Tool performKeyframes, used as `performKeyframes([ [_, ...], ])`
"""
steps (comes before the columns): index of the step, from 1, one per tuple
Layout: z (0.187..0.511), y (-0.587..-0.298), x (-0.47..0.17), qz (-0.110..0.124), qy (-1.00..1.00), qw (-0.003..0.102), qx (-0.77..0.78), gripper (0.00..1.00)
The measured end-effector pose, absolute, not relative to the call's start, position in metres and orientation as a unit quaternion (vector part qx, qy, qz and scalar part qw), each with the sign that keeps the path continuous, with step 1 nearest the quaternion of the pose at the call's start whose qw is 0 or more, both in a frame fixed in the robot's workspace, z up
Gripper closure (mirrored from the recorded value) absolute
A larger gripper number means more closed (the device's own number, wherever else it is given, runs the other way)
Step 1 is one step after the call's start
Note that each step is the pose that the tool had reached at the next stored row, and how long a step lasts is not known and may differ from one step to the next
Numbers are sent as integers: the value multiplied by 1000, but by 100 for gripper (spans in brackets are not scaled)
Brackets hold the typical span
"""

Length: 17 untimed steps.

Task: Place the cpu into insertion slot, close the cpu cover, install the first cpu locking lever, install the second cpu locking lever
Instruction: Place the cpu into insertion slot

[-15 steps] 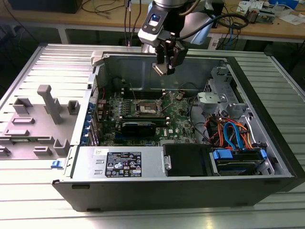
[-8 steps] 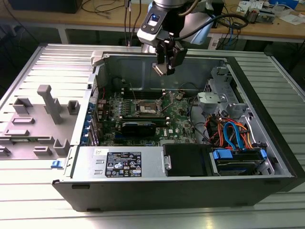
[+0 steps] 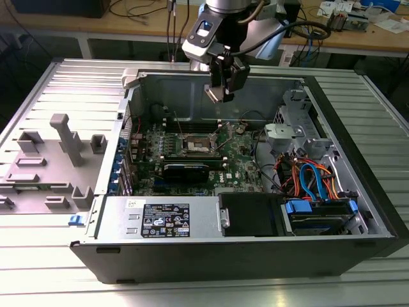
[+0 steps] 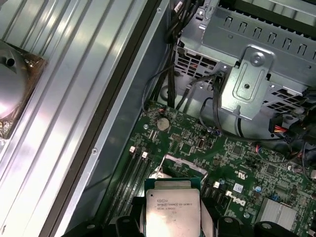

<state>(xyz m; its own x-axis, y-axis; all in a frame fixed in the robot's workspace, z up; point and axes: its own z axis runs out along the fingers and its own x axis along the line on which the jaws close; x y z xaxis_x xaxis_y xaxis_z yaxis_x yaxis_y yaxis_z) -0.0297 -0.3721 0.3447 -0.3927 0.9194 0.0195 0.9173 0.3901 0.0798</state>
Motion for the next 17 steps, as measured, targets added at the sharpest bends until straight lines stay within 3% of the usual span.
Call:
performKeyframes([
  [17, 336, -372, -30, 38, 826, 14, 562, 46],
])
